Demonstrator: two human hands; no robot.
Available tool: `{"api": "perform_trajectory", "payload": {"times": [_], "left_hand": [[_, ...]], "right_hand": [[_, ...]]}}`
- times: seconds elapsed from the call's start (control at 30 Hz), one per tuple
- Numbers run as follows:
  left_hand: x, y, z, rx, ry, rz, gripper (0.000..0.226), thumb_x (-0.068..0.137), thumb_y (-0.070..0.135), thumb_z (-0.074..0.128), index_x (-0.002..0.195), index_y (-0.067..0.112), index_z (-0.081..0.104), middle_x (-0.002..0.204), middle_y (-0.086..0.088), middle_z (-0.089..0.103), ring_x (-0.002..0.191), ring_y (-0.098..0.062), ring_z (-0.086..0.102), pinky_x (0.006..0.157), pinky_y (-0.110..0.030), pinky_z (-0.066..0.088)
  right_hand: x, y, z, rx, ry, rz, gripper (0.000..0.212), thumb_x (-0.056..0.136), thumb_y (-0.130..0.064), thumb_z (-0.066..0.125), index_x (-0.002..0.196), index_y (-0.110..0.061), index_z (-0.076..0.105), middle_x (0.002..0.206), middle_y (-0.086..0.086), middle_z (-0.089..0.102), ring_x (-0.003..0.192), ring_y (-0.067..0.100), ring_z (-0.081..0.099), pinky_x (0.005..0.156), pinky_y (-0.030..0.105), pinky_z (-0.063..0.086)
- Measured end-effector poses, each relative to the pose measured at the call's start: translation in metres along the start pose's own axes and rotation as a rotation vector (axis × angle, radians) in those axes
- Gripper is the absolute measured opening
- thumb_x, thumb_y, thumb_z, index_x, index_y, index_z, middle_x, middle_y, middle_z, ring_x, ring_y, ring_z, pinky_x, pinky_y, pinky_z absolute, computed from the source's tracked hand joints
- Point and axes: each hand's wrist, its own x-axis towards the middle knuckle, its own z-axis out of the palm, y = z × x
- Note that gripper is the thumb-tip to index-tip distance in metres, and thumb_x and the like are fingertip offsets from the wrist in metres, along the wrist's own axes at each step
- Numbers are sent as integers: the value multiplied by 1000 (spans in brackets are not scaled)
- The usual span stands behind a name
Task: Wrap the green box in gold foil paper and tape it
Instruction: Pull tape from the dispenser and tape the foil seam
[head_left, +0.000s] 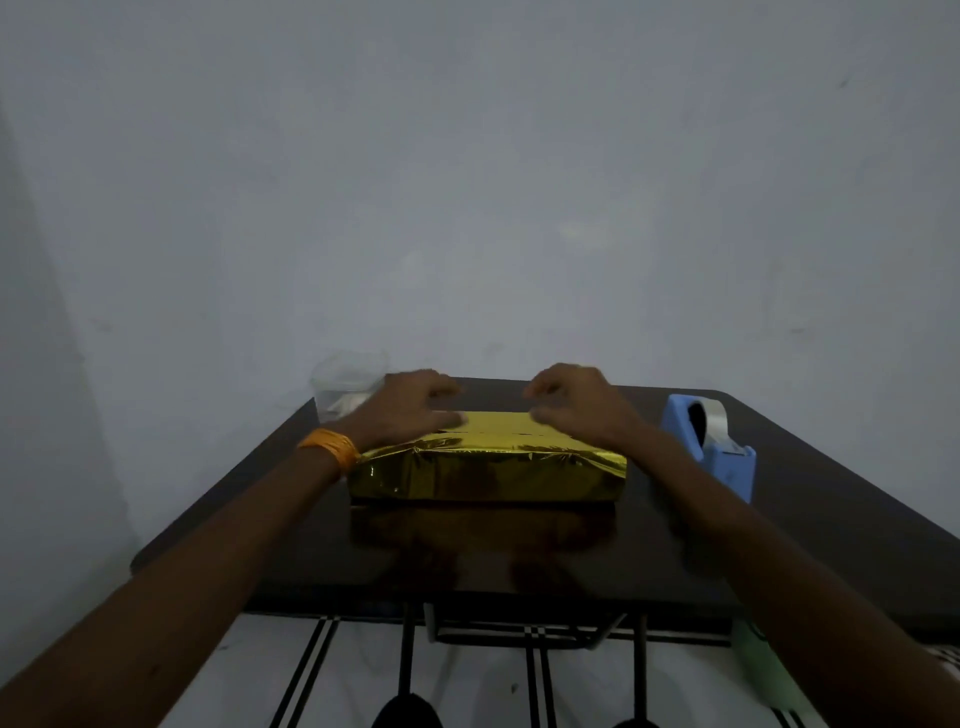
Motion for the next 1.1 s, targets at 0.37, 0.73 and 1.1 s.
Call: {"api": "perform_trajectory", "payload": {"times": [0.37, 0.73, 1.1], "left_hand": [[2, -6, 37, 353, -54, 119, 61, 76, 61, 71, 123, 23, 64, 119, 3, 63, 107, -16, 56, 79, -29, 44], [8, -3, 46, 329, 43, 161, 59, 78, 60, 69, 123, 23, 66, 116, 2, 64, 104, -16, 57, 76, -30, 45], [8, -21, 37, 112, -29, 168, 58, 71, 39, 84, 122, 18, 68, 125, 1, 64, 113, -16, 57, 87, -29, 47]], "right_hand": [[-7, 0, 49, -318, -159, -169, 40, 87, -44, 69, 116, -17, 66, 110, -1, 62, 103, 19, 55, 82, 35, 48], [-1, 7, 44, -285, -99, -151, 40, 84, -44, 73, 113, -16, 71, 107, 1, 63, 98, 17, 56, 80, 38, 50], [-2, 22, 46, -195, -100, -117, 45, 83, -43, 75, 119, -18, 69, 114, 0, 61, 103, 15, 54, 83, 37, 51]]}}
